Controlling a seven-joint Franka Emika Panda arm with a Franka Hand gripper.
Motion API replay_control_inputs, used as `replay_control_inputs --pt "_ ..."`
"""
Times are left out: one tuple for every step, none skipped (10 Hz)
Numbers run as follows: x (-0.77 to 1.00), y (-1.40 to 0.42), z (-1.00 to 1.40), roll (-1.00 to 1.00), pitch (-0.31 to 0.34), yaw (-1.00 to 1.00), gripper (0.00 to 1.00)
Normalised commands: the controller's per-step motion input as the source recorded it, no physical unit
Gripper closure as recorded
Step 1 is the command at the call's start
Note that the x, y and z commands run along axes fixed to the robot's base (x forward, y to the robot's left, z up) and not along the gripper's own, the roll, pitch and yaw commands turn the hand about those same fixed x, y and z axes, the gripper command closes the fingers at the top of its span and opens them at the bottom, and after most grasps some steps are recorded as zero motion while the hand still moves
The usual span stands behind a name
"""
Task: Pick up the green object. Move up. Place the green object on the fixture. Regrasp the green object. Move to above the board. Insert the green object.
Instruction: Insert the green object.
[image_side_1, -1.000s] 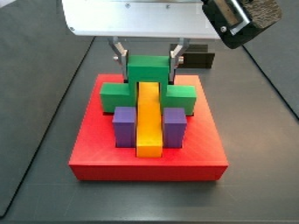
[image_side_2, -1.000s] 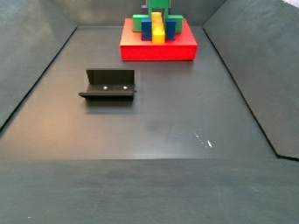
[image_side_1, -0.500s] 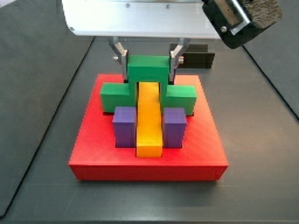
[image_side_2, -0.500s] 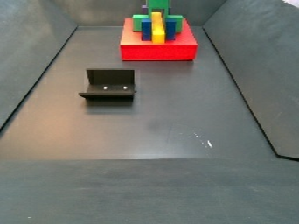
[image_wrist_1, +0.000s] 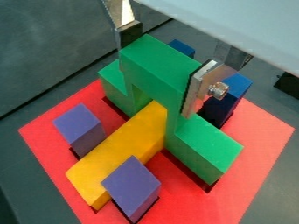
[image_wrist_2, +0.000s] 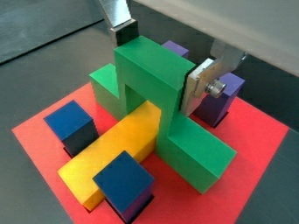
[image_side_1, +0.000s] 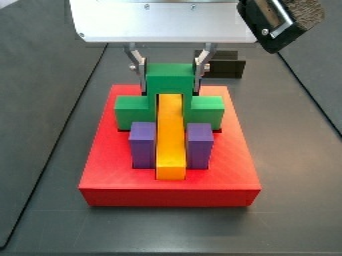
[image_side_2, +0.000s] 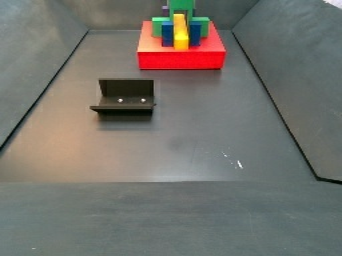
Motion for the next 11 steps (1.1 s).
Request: replay_control_inputs --pt "-0.02 0.00 0.00 0.00 0.000 -0.01 1.00" --pt "-0.01 -0.06 0.00 0.00 0.000 0.00 1.00" --pt "-0.02 -0.09 0.00 0.00 0.000 0.00 1.00" --pt "0.00 0.00 -0.03 0.00 0.000 0.00 1.00" --pt "0.00 0.00 -0.09 0.00 0.000 0.00 1.00" --pt "0.12 0.00 -0.12 0.00 0.000 0.00 1.00" --pt "0.21 -0.01 -0.14 0.00 0.000 0.00 1.00" --pt "0.12 0.00 -0.15 0.02 0.000 0.00 1.00" --pt "0.09 -0.02 -0.10 0.01 0.000 0.00 1.00" --pt "0.12 -0.06 -0.14 0.01 0.000 0.00 1.00" --pt "0.12 -0.05 -0.27 0.03 0.000 0.00 1.00"
